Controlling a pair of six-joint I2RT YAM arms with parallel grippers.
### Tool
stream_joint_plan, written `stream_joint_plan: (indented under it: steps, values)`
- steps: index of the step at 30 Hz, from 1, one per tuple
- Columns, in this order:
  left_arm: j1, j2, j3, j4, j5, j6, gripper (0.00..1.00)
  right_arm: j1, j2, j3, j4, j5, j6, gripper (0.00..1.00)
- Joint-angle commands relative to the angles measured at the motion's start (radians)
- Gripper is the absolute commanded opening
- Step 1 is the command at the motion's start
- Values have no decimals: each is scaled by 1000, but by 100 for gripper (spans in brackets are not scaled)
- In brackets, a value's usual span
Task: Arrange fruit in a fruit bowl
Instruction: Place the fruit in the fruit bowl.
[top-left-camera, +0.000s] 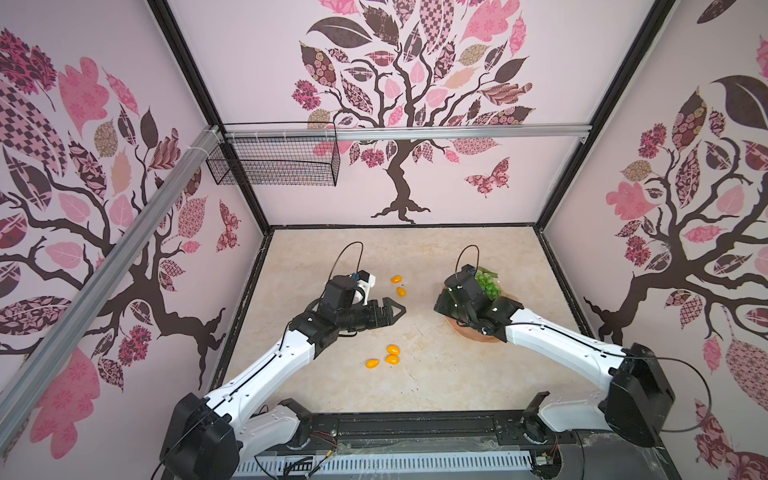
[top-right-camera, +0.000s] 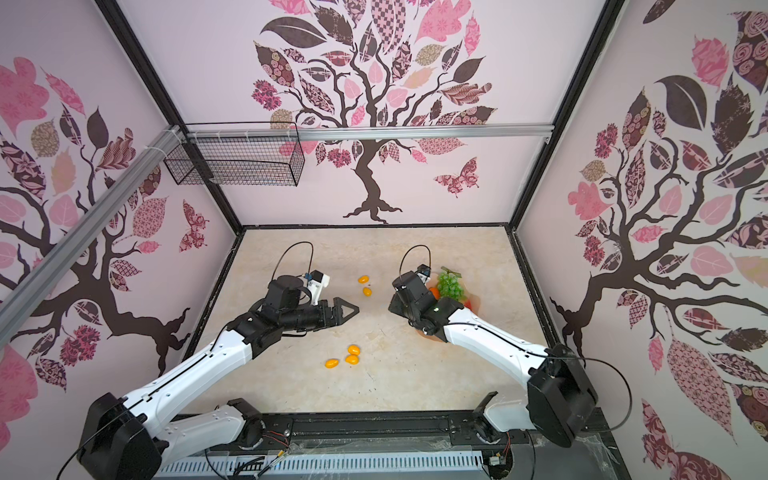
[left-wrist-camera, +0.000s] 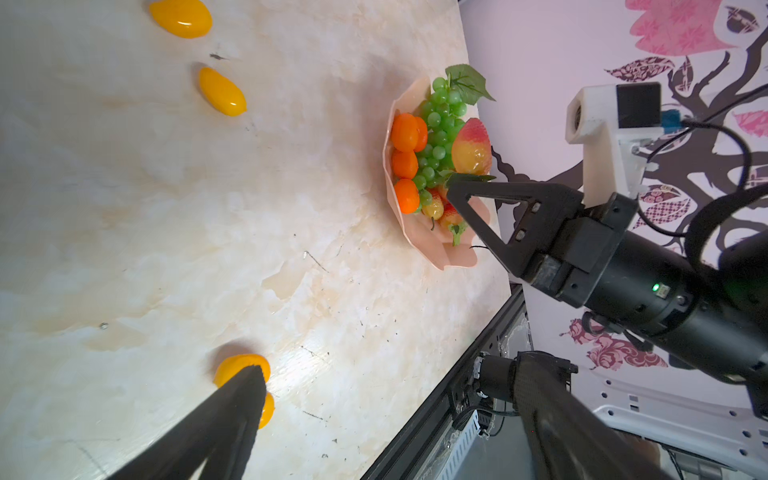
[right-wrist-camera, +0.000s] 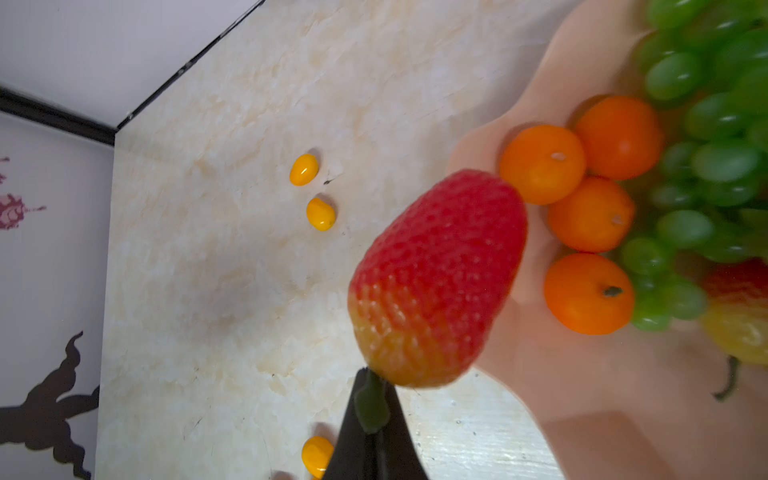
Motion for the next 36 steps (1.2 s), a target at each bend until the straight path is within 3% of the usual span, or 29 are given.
stream_joint_plan:
  steps: [1, 7, 15, 22, 36]
  values:
    - [-71, 57, 94, 42, -57, 14, 98, -47, -74, -32, -91, 83, 75, 0]
    - [-186, 178, 195, 52, -85, 24, 98, -119, -108, -59, -162, 81, 41, 0]
    - [-272, 306, 305, 59, -80, 28, 98, -217, -94, -35, -336, 91, -58, 0]
    - [-304, 365, 351, 56, -69, 30, 98, -231, -90, -50, -396, 178, -74, 0]
    - [-325, 407, 385, 44, -66, 31, 98, -324, -71, -146, -300, 73, -134, 0]
